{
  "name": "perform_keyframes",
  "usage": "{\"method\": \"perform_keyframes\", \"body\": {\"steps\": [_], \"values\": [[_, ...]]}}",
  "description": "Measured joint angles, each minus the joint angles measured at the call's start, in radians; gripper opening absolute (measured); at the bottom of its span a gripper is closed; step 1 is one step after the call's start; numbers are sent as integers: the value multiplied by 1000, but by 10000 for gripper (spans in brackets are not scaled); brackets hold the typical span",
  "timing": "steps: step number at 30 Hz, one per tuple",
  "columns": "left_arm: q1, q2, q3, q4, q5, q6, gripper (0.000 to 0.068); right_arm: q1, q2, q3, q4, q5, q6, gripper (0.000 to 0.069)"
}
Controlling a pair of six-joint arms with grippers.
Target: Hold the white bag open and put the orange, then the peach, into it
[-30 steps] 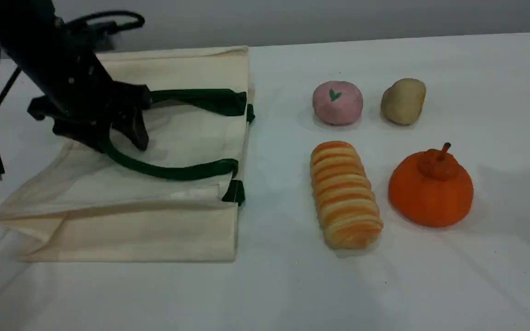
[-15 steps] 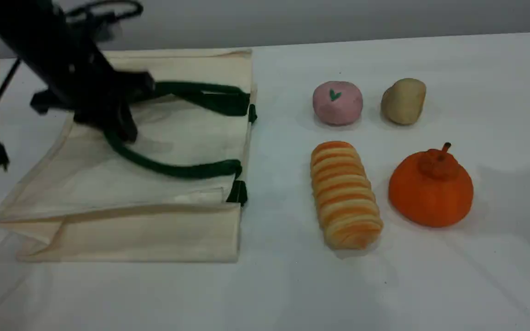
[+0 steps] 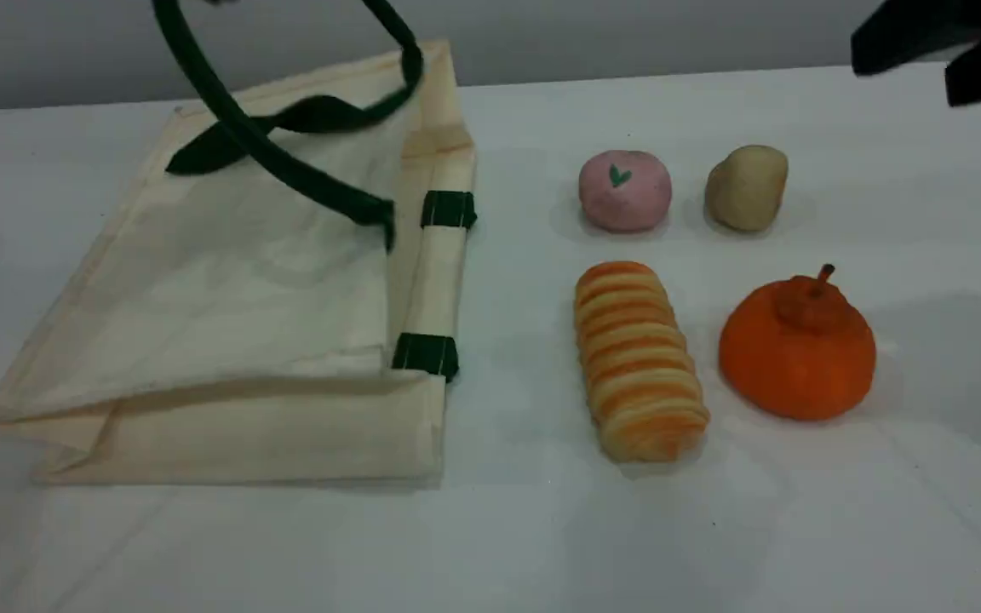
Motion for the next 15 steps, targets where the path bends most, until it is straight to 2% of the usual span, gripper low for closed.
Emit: {"method": "perform_keyframes", "body": {"steps": [5,15], "values": [[0,-105,0,-40,59,1,48,0,51,0,4,-8,-12,515],[0,-253,0,-24,119,10,48,0,79,0,78,16,-97,515]]}}
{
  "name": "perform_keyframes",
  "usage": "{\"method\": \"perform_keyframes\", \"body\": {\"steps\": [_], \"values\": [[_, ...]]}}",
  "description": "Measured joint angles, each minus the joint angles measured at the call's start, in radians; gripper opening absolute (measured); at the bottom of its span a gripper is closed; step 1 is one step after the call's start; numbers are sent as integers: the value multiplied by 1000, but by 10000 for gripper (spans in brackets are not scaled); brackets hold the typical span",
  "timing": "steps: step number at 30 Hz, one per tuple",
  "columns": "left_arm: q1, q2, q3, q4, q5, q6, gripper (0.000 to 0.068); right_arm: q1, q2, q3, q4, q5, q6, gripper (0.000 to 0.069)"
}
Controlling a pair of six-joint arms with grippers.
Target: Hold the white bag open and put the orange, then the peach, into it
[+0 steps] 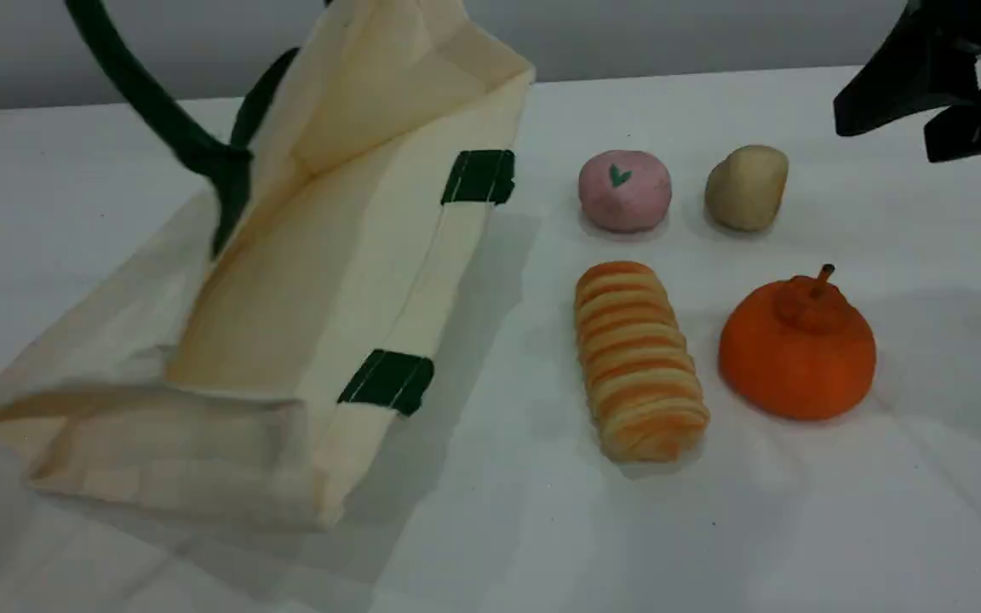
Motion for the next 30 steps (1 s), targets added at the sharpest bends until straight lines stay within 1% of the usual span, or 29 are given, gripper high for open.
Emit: {"method": "perform_keyframes", "body": {"steps": [2,6,10,13,15,19,23,26,30], "values": [[0,-22,0,4,10,12,48,2,0,0,13,5,-19,515],[0,-70,-1,32,19,12,48,36,3,0,32,-18,-66,515],[0,-91,-7,26,20,11,48,79,36,0,54,-94,-91,515],[0,-89,-17,17,28,8,48,81,74,0,54,-148,-91,515],[-7,-89,-20,14,28,8,48,81,102,0,55,-161,-90,515],[-16,-88,-20,20,32,8,48,81,154,0,65,-158,-90,515],[-59,-88,-20,29,32,8,48,81,192,0,79,-145,-90,515],[-62,-88,-20,32,33,9,48,81,202,0,78,-118,-90,515],[-62,-88,-20,37,32,9,48,81,218,0,84,-114,-106,515]]}}
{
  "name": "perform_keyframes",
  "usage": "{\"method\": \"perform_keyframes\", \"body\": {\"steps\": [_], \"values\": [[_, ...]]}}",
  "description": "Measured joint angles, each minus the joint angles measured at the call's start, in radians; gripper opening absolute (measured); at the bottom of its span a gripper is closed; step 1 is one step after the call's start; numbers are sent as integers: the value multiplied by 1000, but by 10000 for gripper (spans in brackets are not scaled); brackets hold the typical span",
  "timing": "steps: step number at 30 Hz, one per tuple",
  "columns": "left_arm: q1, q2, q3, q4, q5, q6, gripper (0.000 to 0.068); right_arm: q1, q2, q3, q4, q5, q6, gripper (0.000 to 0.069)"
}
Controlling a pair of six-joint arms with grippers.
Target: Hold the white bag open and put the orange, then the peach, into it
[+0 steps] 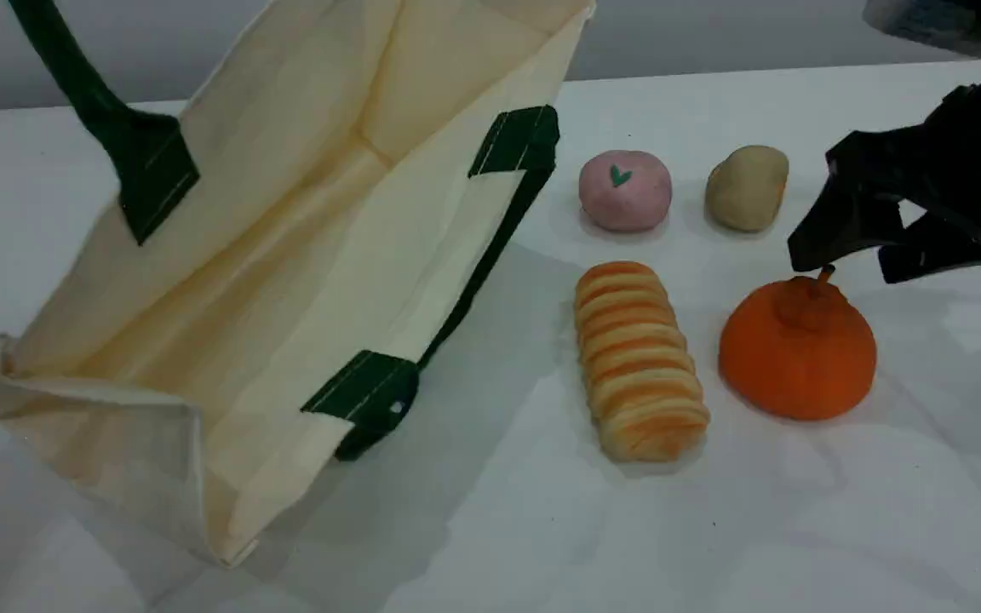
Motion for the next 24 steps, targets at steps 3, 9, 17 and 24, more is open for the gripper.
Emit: {"method": "perform_keyframes", "body": {"steps": [3,9,17,24], "values": [[0,0,0,-1,-1,0,48,-1,23,0,18,58,-24,515],[0,0,0,8,-4,1,48,-1,64,0,69,69,-57,515],[0,0,0,8,-4,1,48,-1,94,0,175,91,-177,515],[0,0,0,8,-3,2,48,-1,160,0,231,122,-245,515]]}}
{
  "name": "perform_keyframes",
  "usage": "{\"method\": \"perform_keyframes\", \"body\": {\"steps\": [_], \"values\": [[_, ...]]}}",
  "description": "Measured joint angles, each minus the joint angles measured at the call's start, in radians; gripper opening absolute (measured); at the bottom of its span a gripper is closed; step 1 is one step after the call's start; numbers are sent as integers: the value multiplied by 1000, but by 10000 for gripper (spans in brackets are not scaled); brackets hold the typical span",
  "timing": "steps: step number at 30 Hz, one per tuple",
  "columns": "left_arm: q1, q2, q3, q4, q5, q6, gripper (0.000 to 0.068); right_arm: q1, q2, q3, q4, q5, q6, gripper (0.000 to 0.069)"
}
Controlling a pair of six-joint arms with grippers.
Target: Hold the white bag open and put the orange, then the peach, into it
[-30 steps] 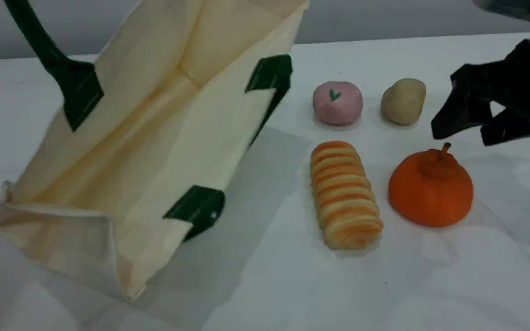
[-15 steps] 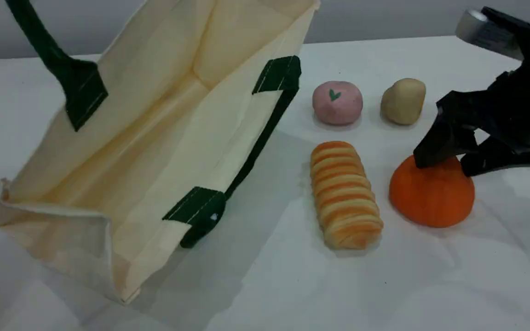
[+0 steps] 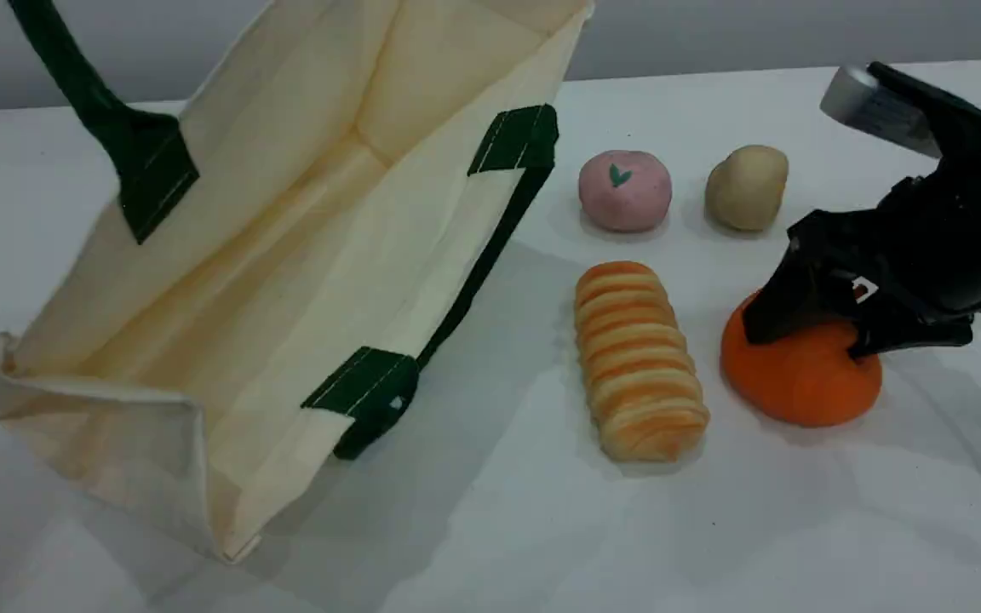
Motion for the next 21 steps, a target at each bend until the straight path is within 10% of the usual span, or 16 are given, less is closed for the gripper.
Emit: {"method": "perform_keyframes", "body": {"steps": [5,12,21], "values": [[0,0,0,0,4,0,48,0,0,0,2,0,-1,449],[0,0,0,-19,7,4,48,0,0,0,26,8,-1,81],[0,0,0,-23,22,8,48,0,-7,-7,27,100,-24,44]]}}
